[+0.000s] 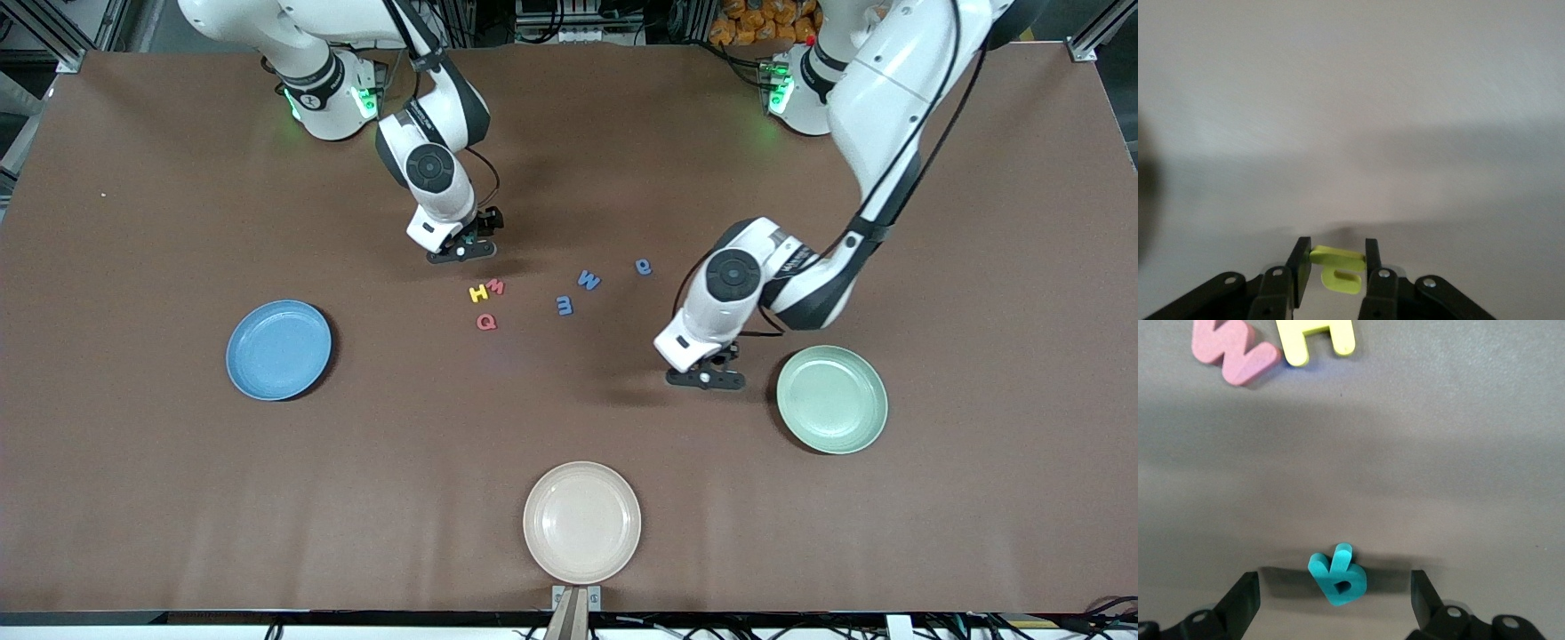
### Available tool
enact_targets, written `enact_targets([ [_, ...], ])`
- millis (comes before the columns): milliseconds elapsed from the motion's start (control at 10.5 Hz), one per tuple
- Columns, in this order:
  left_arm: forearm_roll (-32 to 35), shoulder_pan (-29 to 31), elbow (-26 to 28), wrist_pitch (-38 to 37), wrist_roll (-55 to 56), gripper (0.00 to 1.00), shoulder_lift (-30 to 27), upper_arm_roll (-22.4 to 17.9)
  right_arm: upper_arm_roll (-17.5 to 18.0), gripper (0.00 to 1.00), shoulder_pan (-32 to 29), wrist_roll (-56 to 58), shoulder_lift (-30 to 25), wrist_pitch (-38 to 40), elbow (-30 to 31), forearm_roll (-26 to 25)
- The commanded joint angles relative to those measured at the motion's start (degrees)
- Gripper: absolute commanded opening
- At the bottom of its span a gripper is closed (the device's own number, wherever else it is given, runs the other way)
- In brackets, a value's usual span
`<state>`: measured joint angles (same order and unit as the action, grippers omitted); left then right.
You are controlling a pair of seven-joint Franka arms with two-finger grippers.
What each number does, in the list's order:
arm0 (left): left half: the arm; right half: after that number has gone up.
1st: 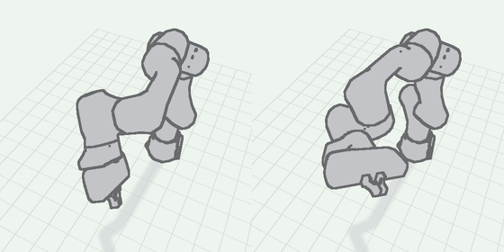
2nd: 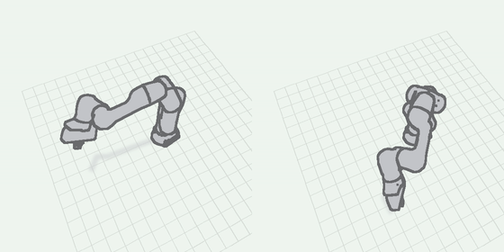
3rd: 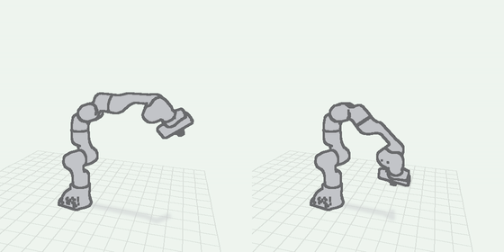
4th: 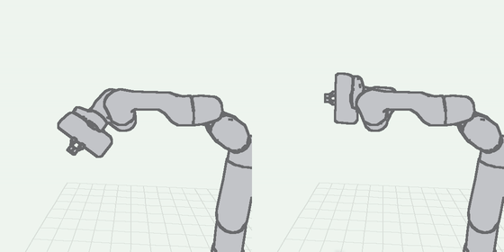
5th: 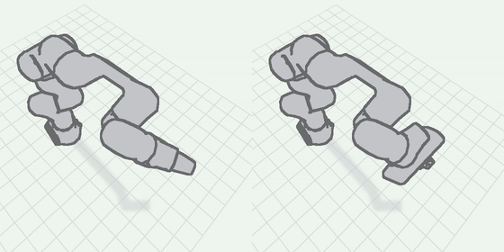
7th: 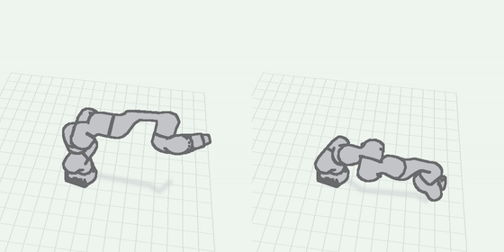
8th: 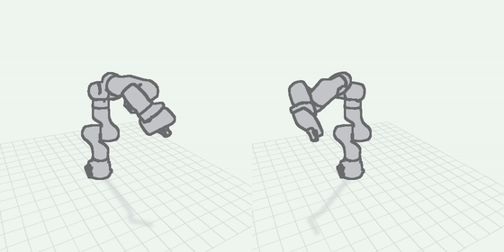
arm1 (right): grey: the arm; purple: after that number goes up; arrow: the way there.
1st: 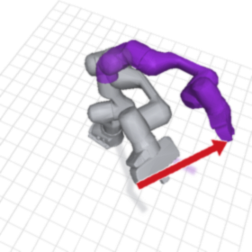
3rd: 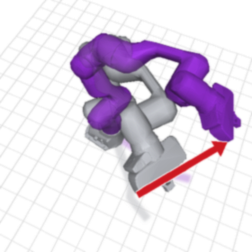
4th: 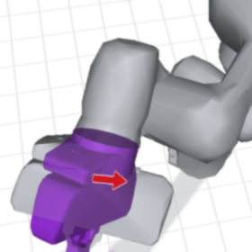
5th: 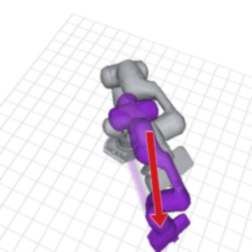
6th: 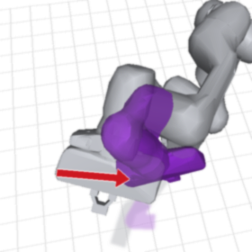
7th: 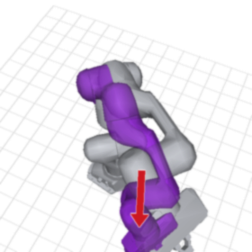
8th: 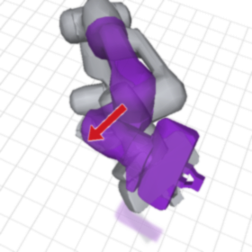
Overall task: Sort uppercase to blue plate, lowercase to green plate
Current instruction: 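Drop yellow h on the green plate while the right gripper drops b on blue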
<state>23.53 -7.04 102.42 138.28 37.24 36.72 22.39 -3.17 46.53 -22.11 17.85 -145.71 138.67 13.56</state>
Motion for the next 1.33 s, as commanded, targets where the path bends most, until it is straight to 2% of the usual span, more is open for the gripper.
enact_targets([
  [0, 0.9, 5.3, 1.8, -0.9, -4.3, 0.0, -3.5, 0.8, -0.3, 1.0, 0.1, 1.5, -1.9, 0.0, 1.5, 1.5],
  [95, 0.3, 6.2, 1.5, -1.0, -5.5, 0.0, -3.7, 0.8, -0.3, 0.91, 0.2, 1.5, -1.8, 0.0, 1.5, 1.5],
  [285, -0.5, 7.6, 1.1, -1.0, -5.8, 0.0, -3.6, 0.7, -0.3, 0.63, 0.3, 1.5, -1.7, 0.0, 1.5, 1.5],
  [476, -0.8, 8.8, 0.9, -1.0, -7.8, 0.0, -3.2, -0.1, -0.3, 0.41, 0.1, 1.5, -1.8, 0.1, 1.5, 1.6],
  [666, -0.2, 10.5, 0.9, -1.0, -10.8, 0.0, -3.2, -1.7, -0.2, 0.27, 0.0, 1.0, -1.8, 0.1, 1.5, 1.6],
  [856, -0.6, 12.0, 1.0, -1.2, -15.6, 0.0, -3.3, -3.8, -0.3, 0.27, 0.1, 0.9, -1.7, 0.9, 1.3, 1.6],
  [1046, -0.6, 12.5, 1.0, -1.2, -21.2, 0.0, -3.2, -6.9, -0.5, 0.2, -1.0, 0.8, -1.5, 6.8, -2.0, 1.6],
  [1237, -0.7, 12.6, 1.0, -1.2, -22.5, 0.0, -3.2, -7.8, -0.5, 0.12, -2.8, 0.6, -1.4, 11.8, -5.5, 1.6],
])
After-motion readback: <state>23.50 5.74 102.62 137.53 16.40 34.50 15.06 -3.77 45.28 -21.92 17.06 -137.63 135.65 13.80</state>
